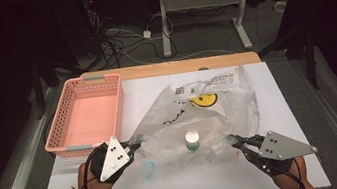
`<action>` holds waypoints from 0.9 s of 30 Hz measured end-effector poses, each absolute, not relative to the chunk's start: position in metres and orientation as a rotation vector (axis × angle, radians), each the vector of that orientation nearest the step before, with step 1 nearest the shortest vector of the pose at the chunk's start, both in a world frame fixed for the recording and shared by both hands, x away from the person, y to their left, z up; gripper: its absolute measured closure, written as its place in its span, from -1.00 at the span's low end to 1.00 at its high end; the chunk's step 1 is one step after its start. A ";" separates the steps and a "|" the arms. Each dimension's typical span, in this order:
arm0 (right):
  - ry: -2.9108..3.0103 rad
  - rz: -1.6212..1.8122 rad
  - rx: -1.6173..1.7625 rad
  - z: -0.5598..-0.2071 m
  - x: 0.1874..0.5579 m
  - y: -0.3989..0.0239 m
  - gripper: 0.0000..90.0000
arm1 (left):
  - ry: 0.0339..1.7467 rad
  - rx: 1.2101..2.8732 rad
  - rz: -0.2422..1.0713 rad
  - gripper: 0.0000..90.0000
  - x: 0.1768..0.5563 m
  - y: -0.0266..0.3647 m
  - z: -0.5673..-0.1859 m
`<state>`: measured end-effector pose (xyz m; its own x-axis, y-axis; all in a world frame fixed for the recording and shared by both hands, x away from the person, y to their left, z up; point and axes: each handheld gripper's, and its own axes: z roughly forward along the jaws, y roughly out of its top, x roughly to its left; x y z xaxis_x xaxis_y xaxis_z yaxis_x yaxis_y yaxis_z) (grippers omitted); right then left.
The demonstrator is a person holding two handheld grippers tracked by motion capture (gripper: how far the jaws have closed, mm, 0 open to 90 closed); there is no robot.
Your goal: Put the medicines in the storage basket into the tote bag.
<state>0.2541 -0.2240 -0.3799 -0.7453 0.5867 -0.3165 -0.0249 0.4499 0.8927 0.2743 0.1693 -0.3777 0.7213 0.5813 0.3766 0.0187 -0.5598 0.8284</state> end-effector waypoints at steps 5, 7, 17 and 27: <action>2.033 1.298 0.462 -0.366 0.259 -0.228 0.99 | 0.443 2.027 0.836 0.92 0.283 0.168 -0.369; 2.006 1.302 0.476 -0.360 0.266 -0.233 0.99 | 0.446 2.024 0.840 0.92 0.289 0.167 -0.366; 1.877 1.321 0.595 -0.337 0.296 -0.259 0.99 | 0.530 1.956 0.793 0.92 0.333 0.173 -0.354; 1.904 1.305 0.694 -0.359 0.331 -0.253 0.99 | 0.467 1.932 0.699 0.92 0.356 0.132 -0.368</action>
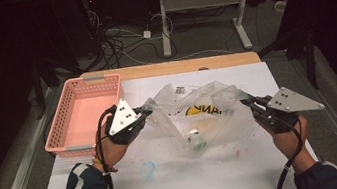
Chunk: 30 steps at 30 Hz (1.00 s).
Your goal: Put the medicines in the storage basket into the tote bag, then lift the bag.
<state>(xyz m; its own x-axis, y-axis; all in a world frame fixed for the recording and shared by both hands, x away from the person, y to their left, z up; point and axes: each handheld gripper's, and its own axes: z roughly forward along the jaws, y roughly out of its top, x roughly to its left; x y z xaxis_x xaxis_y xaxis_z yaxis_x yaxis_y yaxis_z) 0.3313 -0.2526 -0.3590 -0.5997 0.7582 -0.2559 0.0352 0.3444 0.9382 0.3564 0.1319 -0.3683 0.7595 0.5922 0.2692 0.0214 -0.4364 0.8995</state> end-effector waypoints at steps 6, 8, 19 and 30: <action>1.926 1.283 0.711 -0.370 0.345 -0.246 0.99 | 0.451 1.921 0.623 0.92 0.368 0.107 -0.382; 1.930 1.276 0.720 -0.372 0.349 -0.245 0.99 | 0.454 1.909 0.611 0.92 0.372 0.103 -0.385; 1.901 1.271 0.753 -0.370 0.370 -0.247 0.99 | 0.483 1.847 0.621 0.92 0.392 0.104 -0.381; 1.859 1.324 0.706 -0.322 0.366 -0.230 1.00 | 0.444 1.729 0.677 0.92 0.390 0.110 -0.331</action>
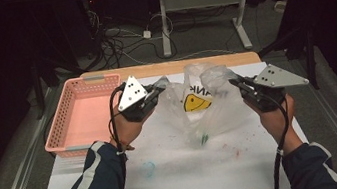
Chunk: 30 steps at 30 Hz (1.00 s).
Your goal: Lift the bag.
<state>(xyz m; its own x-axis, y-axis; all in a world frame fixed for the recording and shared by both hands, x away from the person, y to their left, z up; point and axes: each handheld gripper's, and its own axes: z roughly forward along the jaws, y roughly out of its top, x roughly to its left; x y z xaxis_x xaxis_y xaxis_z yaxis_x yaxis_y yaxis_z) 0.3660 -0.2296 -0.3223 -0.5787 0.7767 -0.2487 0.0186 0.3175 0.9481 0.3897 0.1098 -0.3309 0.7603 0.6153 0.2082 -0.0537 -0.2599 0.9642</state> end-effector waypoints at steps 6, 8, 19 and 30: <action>1.849 1.341 0.660 -0.303 0.365 -0.215 1.00 | 0.428 1.696 0.725 0.92 0.385 0.114 -0.305; 1.838 1.347 0.659 -0.298 0.365 -0.213 1.00 | 0.426 1.680 0.737 0.93 0.383 0.118 -0.298; 1.767 1.429 0.604 -0.253 0.359 -0.212 1.00 | 0.416 1.607 0.799 0.93 0.372 0.130 -0.257; 1.731 1.410 0.625 -0.232 0.370 -0.209 1.00 | 0.448 1.616 0.840 0.93 0.392 0.121 -0.242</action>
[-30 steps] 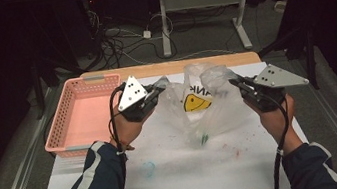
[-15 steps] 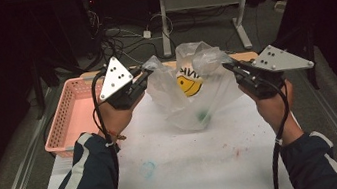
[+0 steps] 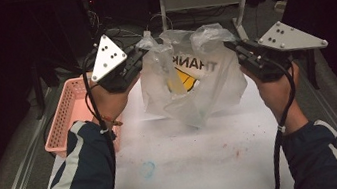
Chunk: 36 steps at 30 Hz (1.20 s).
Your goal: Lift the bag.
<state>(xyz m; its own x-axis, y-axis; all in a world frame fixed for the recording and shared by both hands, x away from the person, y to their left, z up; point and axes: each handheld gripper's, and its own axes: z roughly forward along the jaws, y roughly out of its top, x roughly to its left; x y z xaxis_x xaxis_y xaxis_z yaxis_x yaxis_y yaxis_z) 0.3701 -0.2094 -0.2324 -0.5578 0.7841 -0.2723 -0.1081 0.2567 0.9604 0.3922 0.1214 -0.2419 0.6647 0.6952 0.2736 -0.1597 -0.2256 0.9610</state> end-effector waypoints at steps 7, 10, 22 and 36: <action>1.749 1.347 0.756 -0.248 0.416 -0.214 1.00 | 0.526 1.664 0.826 0.93 0.425 0.113 -0.260; 1.753 1.324 0.774 -0.253 0.426 -0.216 1.00 | 0.538 1.702 0.876 0.93 0.439 0.105 -0.268; 1.737 1.244 0.869 -0.249 0.469 -0.222 1.00 | 0.641 1.733 0.978 0.93 0.482 0.099 -0.271; 1.637 1.206 0.884 -0.210 0.476 -0.234 1.00 | 0.798 1.639 1.020 0.93 0.492 0.127 -0.266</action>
<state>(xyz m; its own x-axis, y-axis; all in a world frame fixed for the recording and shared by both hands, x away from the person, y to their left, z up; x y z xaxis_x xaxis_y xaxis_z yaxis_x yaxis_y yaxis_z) 0.4760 -0.2342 -0.2098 -0.3473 0.9060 -0.2418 0.0373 0.2709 0.9619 0.4924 0.1273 -0.2655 0.4251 0.8724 0.2411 0.0234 -0.2769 0.9606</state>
